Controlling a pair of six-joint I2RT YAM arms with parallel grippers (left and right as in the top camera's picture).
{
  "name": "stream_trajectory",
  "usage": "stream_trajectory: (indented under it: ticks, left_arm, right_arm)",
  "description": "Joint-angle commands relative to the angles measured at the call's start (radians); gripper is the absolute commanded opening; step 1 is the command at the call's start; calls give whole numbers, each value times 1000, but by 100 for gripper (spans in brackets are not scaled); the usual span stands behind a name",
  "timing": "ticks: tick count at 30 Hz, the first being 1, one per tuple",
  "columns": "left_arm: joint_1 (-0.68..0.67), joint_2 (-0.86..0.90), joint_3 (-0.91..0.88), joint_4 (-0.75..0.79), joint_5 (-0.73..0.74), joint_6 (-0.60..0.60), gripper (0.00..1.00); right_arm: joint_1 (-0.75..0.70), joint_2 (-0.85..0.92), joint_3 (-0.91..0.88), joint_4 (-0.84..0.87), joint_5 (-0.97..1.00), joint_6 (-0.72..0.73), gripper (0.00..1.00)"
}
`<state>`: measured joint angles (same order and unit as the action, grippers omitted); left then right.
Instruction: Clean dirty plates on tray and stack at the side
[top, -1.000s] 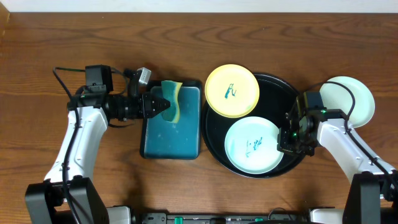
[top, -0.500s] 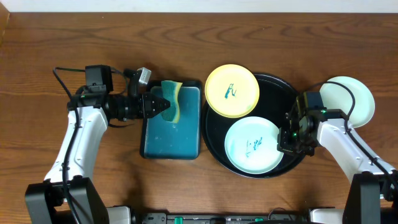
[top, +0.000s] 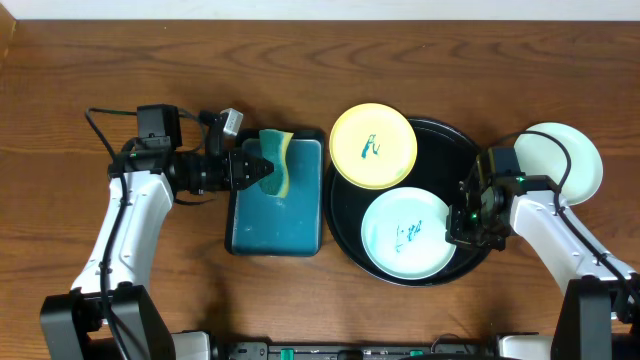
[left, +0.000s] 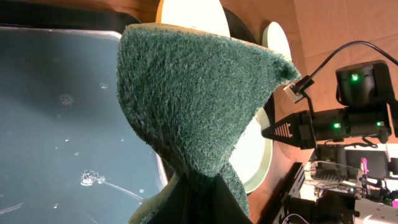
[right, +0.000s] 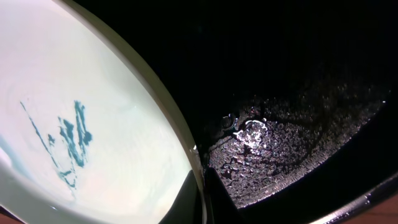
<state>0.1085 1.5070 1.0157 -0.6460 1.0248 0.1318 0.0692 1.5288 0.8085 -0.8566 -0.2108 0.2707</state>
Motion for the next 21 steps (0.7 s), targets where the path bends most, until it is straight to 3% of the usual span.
stream_trajectory:
  ticks: [1, 15, 21]
  left_arm:
    - [-5, -11, -4, 4, -48, -6, 8]
    - [-256, -11, -4, 28, -730, -218, 8]
    - [-344, -11, -4, 38, -811, -224, 8]
  right_arm:
    - [11, -10, -6, 9, 5, 5, 1]
    - [11, -10, -5, 19, 5, 5, 1]
    - [11, -10, -6, 19, 5, 5, 1]
